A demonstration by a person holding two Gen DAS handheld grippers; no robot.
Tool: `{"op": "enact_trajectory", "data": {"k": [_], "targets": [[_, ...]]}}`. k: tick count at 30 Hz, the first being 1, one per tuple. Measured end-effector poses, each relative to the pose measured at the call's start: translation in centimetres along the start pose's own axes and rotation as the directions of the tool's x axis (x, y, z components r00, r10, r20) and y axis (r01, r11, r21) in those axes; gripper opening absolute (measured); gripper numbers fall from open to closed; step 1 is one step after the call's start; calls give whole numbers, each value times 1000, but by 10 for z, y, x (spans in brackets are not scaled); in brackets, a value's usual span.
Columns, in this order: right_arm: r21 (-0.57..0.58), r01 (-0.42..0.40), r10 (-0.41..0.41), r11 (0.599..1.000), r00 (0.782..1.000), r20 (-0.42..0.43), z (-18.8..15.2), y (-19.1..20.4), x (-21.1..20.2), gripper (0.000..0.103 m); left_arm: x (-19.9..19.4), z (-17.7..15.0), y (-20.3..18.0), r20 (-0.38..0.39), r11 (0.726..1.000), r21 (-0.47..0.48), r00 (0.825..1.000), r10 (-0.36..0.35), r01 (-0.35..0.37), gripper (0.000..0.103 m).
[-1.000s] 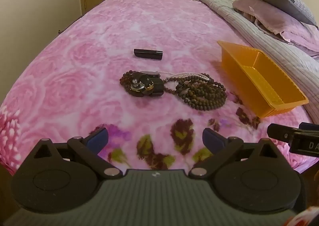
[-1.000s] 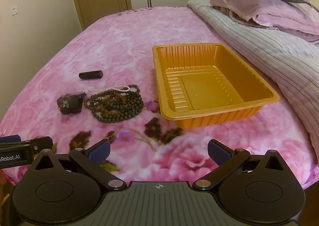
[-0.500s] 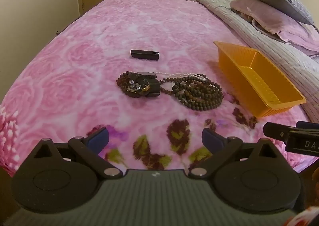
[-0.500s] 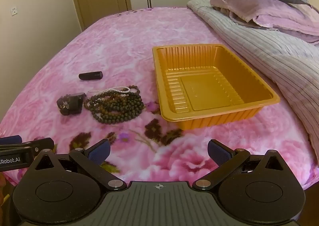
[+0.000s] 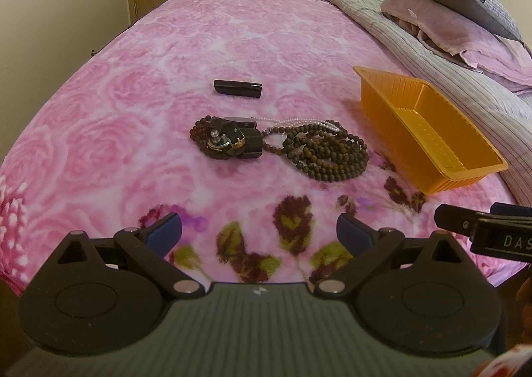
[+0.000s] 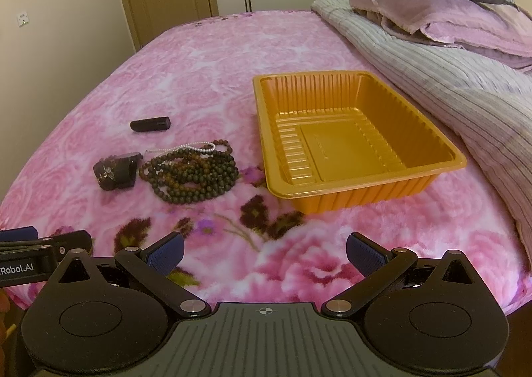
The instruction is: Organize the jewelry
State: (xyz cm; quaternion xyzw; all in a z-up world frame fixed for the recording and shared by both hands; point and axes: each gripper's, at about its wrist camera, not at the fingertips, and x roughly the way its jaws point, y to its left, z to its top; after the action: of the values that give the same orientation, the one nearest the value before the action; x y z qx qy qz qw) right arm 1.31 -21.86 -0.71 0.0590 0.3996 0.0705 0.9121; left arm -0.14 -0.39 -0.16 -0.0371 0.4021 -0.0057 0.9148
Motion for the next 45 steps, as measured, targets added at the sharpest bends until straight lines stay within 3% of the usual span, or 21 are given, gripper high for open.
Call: {"op": "enact_trajectory", "data": {"k": [45], "targets": [[4, -1, 1, 1000, 1000, -1, -2, -4, 3, 103, 3, -4, -1, -10, 1000, -6, 1000, -8, 8, 99]]}}
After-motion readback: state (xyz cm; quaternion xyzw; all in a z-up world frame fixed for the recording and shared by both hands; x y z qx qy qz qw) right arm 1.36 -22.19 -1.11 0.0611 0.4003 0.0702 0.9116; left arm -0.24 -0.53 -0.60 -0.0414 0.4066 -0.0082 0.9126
